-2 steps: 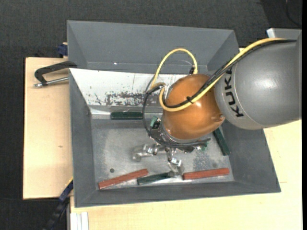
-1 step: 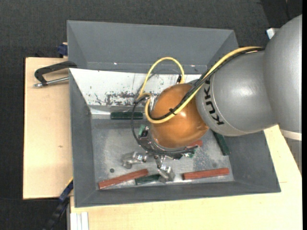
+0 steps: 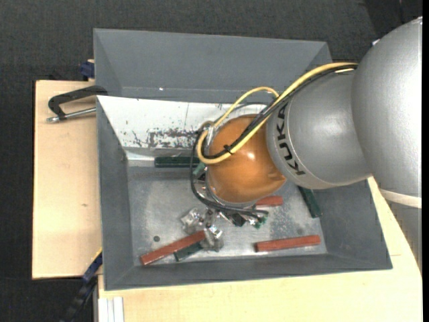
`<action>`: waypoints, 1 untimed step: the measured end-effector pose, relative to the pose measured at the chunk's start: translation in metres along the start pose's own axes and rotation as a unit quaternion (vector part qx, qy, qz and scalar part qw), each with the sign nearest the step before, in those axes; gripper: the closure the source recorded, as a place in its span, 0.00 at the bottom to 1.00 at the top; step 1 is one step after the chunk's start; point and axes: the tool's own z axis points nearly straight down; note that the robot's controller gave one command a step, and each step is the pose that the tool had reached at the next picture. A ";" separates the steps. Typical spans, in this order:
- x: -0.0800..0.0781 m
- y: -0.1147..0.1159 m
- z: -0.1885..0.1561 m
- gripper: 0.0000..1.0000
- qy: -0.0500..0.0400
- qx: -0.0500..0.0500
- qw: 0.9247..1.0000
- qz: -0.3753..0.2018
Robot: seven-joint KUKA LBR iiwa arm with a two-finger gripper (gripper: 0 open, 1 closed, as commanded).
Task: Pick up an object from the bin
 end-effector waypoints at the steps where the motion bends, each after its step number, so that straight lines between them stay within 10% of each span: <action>1: 0.000 0.000 0.000 1.00 0.000 0.000 1.000 0.000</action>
Offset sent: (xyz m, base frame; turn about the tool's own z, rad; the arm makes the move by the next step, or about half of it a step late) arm -0.0018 0.0167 0.1519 0.0106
